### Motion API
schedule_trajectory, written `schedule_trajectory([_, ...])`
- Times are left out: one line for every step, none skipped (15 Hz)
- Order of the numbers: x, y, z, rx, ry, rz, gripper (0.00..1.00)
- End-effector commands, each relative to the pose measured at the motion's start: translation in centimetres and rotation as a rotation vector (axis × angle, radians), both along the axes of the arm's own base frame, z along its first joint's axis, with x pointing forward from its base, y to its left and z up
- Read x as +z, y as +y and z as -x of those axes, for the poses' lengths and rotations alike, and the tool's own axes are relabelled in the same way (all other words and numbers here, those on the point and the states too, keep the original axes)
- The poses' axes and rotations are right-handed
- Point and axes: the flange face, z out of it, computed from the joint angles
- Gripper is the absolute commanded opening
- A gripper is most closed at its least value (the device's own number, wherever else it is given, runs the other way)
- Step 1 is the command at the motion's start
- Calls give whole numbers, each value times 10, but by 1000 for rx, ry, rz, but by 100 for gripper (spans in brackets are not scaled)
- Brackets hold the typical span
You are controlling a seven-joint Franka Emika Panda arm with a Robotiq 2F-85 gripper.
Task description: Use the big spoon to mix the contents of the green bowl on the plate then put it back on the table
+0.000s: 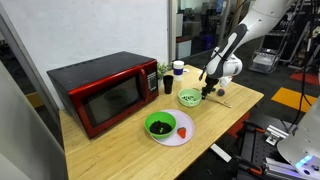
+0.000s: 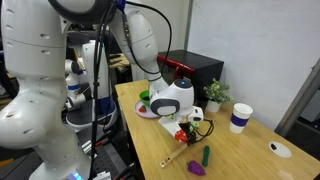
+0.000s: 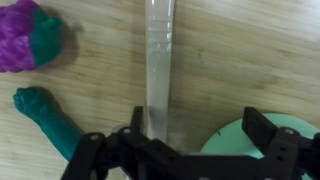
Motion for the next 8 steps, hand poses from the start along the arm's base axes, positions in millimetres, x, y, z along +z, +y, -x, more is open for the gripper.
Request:
schedule_trajectory([-5, -3, -8, 20, -34, 11, 100])
schedule_trajectory([-2, -5, -9, 18, -39, 13, 100])
schedule_trajectory([-2, -6, -8, 18, -48, 21, 100])
schedule_trajectory([1, -9, -7, 18, -54, 27, 100])
schedule_trajectory([3, -12, -6, 17, -59, 33, 100])
schedule_trajectory([4, -15, -4, 17, -67, 38, 100])
schedule_trajectory([7, -18, -3, 17, -68, 40, 100])
schedule_trajectory([8, -21, -1, 16, -73, 43, 100])
